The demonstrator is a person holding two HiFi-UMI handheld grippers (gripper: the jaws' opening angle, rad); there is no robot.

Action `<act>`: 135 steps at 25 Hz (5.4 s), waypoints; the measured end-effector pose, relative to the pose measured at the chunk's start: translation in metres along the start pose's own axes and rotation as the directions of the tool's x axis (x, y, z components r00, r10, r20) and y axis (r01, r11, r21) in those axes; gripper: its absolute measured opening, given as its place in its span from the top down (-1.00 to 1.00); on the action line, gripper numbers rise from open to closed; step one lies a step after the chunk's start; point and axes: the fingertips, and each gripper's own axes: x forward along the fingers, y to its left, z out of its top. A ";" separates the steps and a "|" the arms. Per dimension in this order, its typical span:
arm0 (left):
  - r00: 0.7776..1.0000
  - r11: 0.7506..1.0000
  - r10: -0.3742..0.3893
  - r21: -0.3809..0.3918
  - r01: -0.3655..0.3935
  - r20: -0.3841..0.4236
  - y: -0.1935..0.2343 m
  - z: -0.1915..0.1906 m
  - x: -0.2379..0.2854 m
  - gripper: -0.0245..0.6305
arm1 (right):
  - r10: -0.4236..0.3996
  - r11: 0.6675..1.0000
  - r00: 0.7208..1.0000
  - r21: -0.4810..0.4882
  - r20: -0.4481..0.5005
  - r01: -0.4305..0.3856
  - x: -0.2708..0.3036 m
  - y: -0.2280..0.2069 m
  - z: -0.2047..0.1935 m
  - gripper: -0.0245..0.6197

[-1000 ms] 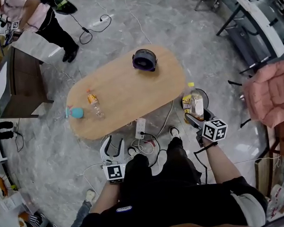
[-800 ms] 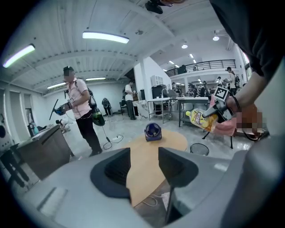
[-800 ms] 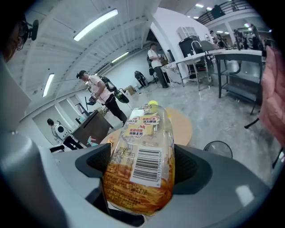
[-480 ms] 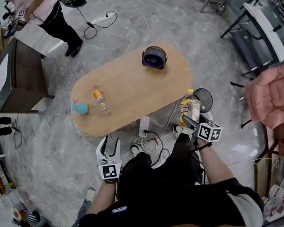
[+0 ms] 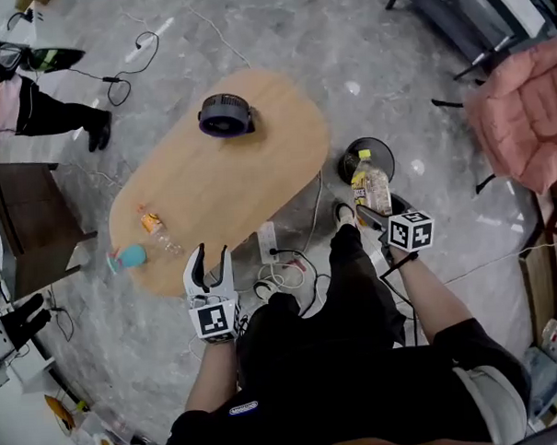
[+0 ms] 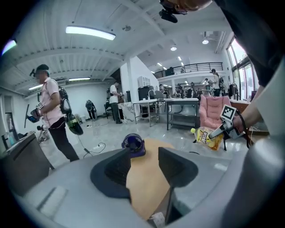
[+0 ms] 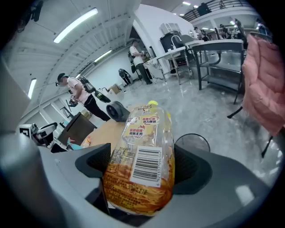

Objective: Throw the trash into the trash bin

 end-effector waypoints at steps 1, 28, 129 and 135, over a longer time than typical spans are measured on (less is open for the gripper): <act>1.000 0.999 -0.030 0.019 0.030 -0.005 -0.014 0.007 0.014 0.31 | -0.024 1.000 1.000 0.015 -0.016 0.024 -0.003 -0.023 -0.004 -0.48; 0.970 0.982 -0.173 0.051 0.184 -0.173 -0.122 -0.009 0.134 0.31 | 0.055 0.947 0.870 0.301 -0.490 0.110 0.172 -0.217 -0.092 -0.48; 0.919 0.903 0.389 -0.172 -0.393 -0.061 0.136 -0.063 -0.208 0.43 | 0.482 0.584 0.876 -0.743 -0.007 -0.327 -0.047 0.443 0.057 0.25; 0.885 0.872 0.463 -0.153 -0.465 -0.053 0.132 -0.028 -0.211 0.45 | 0.538 0.573 0.843 -0.732 -0.003 -0.368 -0.054 0.439 0.093 0.34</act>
